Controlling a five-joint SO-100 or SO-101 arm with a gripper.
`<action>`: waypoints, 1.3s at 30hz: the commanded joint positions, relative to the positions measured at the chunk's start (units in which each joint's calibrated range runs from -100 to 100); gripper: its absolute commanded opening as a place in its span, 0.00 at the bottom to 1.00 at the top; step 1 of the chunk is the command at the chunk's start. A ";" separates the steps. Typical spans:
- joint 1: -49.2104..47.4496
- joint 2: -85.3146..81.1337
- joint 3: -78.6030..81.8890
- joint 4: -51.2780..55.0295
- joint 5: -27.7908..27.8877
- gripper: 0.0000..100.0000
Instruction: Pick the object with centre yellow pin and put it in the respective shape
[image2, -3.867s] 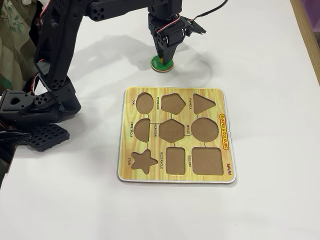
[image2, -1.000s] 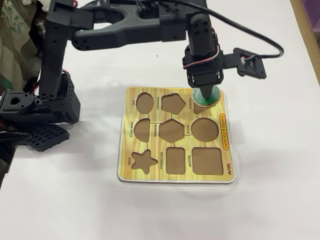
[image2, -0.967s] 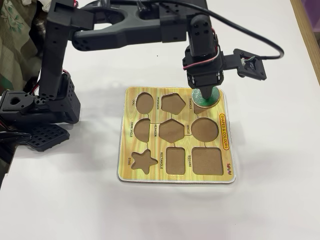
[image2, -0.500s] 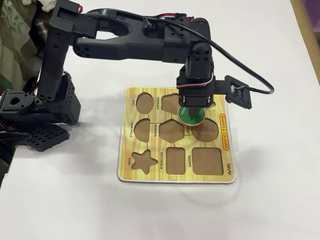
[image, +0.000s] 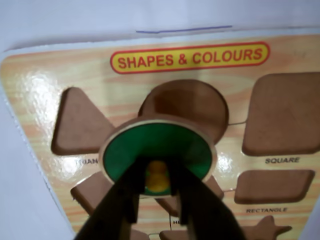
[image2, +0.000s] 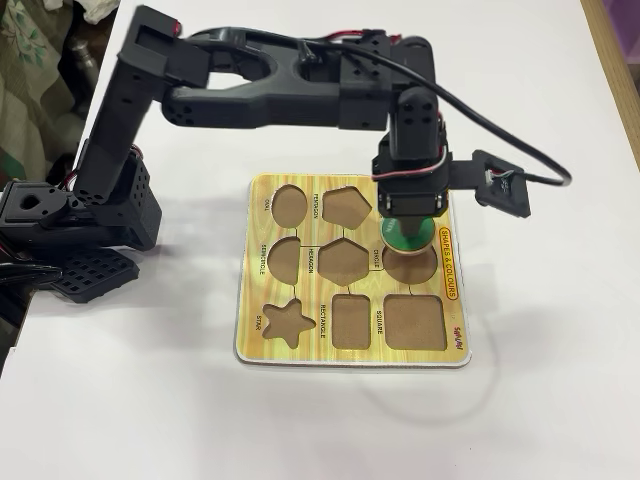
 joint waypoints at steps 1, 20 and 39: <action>0.04 -1.16 -4.50 -0.34 0.37 0.01; 1.90 4.11 -5.94 -2.41 4.65 0.01; 5.12 4.61 -5.85 -2.50 4.60 0.01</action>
